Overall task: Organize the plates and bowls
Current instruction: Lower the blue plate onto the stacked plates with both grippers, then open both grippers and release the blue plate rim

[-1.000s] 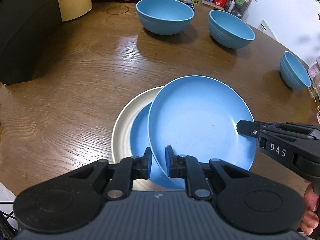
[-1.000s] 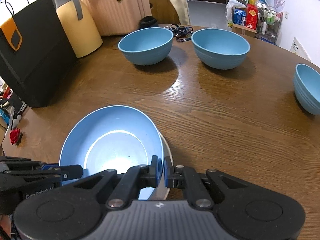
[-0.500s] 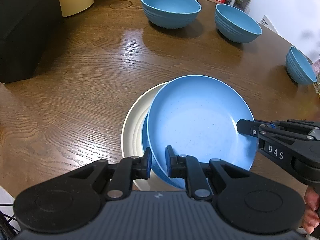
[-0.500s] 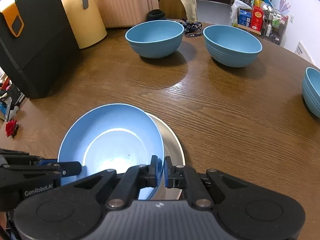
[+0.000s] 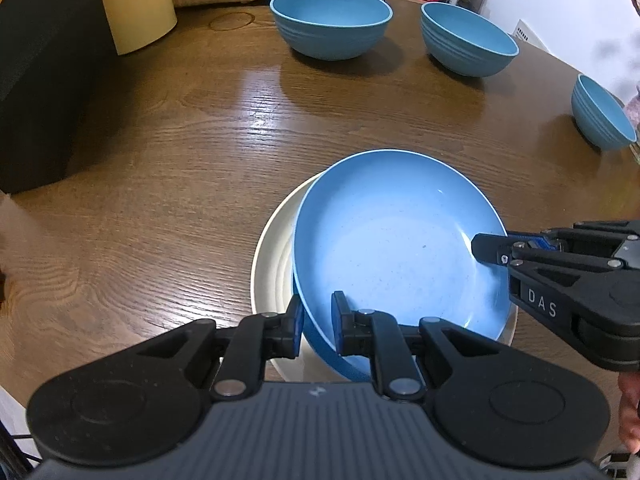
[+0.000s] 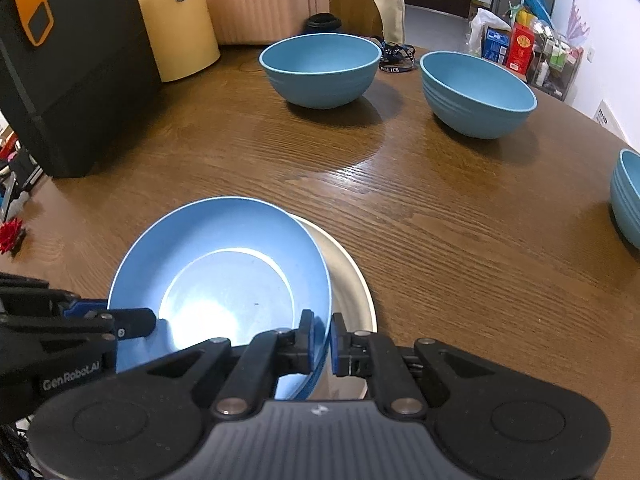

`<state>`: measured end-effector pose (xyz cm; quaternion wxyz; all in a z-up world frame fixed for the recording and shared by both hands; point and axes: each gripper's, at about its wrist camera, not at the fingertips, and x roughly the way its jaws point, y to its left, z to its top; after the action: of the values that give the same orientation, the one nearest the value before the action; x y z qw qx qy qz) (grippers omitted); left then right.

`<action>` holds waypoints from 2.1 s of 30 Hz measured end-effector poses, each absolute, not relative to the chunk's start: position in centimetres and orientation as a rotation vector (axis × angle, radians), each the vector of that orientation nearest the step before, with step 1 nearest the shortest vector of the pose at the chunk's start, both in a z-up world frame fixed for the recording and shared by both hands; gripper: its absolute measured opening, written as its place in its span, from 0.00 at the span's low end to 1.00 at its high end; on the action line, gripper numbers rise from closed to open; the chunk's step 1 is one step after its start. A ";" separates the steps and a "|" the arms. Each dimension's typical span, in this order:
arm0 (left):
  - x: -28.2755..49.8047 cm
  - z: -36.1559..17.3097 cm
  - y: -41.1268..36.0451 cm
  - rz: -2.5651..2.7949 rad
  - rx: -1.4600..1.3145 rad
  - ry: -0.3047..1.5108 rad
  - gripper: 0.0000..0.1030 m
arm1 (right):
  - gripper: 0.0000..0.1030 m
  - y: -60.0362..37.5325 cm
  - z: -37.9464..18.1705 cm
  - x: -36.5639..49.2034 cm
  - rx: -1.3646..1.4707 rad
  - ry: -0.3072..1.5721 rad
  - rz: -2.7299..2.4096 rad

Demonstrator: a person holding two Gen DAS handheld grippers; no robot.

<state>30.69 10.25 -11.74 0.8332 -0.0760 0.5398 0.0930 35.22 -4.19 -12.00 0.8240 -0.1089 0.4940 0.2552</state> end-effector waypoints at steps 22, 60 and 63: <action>30.4 -11.9 8.5 0.169 0.031 1.188 0.17 | 0.08 -3.4 -11.6 34.0 -0.329 1.053 0.573; 29.8 -9.9 11.0 0.219 -0.065 1.123 0.92 | 0.65 -5.6 -10.8 35.9 -0.198 1.105 0.511; 29.5 -9.2 11.6 0.231 -0.093 1.089 1.00 | 0.86 -6.2 -10.4 36.2 -0.160 1.118 0.511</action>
<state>29.48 11.62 -9.22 0.8479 -0.0441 0.5168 0.1097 36.15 -6.16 -10.43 0.8141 -0.0750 0.5237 0.2395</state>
